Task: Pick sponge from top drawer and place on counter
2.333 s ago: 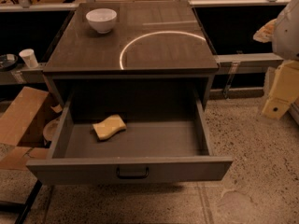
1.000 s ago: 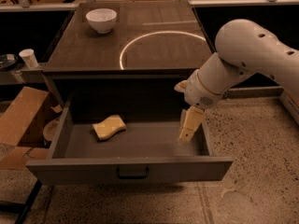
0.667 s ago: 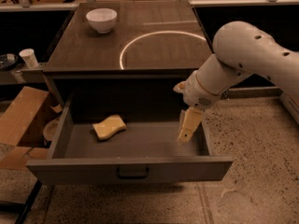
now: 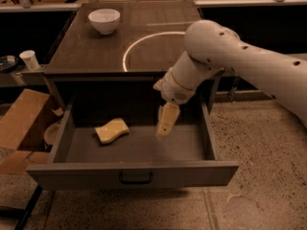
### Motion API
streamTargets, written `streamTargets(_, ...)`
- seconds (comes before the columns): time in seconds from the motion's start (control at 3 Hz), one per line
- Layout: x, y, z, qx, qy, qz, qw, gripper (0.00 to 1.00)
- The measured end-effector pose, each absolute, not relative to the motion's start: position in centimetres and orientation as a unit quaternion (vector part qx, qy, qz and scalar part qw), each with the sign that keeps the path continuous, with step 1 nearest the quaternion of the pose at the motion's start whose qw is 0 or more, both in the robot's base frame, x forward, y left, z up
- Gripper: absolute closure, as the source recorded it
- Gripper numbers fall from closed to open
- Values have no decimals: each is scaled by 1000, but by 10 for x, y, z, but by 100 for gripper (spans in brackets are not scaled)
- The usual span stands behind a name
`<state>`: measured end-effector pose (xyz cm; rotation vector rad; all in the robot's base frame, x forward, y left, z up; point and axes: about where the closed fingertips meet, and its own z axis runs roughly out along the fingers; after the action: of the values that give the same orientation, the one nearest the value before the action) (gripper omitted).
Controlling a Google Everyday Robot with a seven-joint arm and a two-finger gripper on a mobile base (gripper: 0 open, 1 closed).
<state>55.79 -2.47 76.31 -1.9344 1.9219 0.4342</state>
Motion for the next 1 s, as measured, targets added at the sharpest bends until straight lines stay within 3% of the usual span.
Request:
streamTargets(0.33,583,32,792,-704,662,158,203,0)
streamTargets(1.0,584,37,783,-707,662,156,193,0)
